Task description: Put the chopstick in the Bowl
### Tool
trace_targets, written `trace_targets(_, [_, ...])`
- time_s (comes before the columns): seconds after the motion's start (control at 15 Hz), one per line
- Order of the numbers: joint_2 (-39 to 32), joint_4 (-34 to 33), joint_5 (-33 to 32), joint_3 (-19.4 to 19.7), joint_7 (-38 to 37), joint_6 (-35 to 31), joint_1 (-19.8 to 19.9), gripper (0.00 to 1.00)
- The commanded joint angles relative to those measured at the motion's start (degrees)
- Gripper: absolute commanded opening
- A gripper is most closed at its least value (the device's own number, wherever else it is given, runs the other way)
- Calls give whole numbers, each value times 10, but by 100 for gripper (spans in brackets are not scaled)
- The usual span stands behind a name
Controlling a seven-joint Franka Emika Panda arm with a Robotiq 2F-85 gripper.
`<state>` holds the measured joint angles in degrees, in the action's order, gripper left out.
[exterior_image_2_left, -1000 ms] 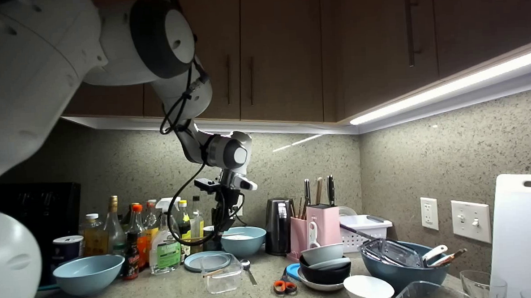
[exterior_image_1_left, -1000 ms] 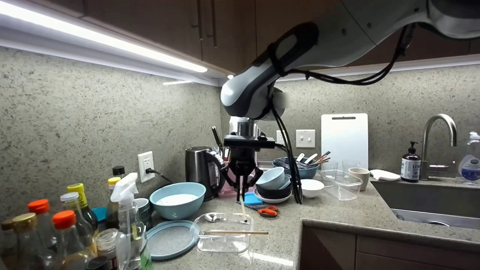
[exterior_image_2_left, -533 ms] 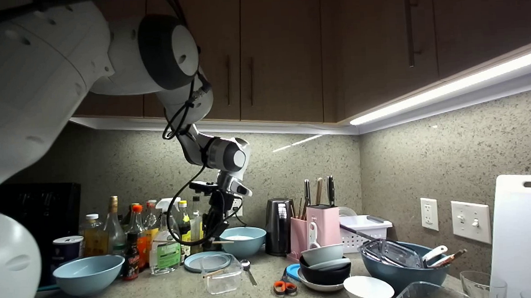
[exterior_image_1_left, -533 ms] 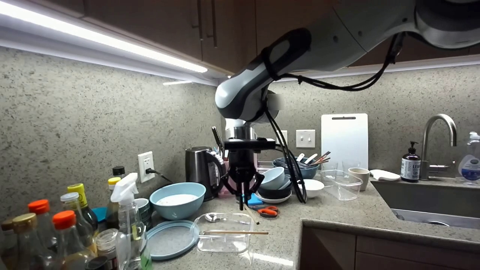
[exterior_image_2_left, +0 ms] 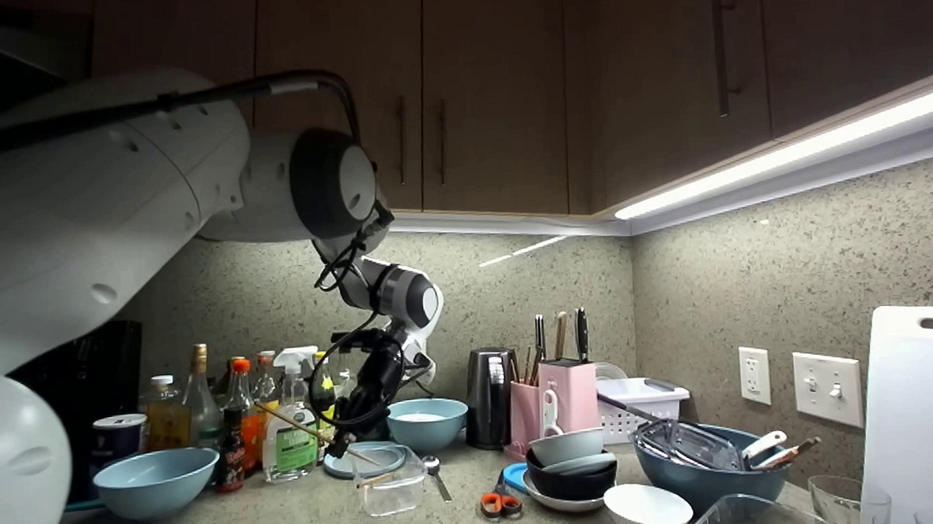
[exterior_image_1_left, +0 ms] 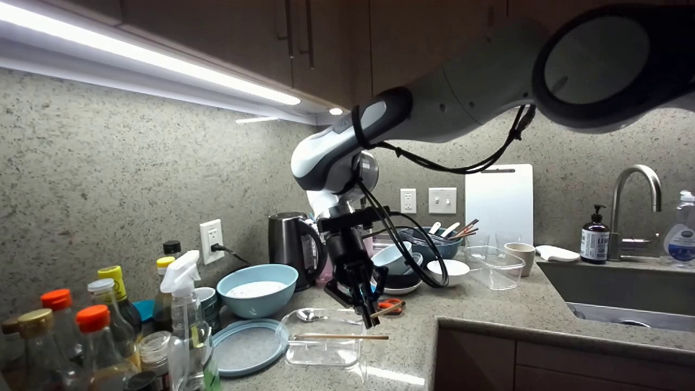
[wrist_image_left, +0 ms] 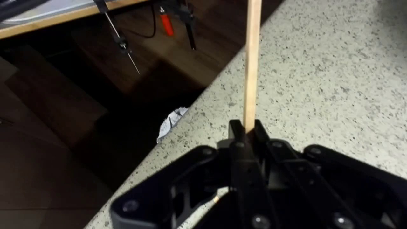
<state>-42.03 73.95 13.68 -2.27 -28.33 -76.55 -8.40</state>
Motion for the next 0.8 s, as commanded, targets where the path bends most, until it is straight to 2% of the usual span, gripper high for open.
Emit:
trace_targets(0.0, [-89, -130, 4, -2, 29, 108, 10, 7])
trace_targets(0.13, [-122, -180, -7, 1, 49, 137, 9, 7])
trace_targets(0.33, [-152, -235, -13, 2, 81, 148, 11, 7])
trace_targets(0.73, [-148, -243, -44, 15, 125, -49, -4, 7])
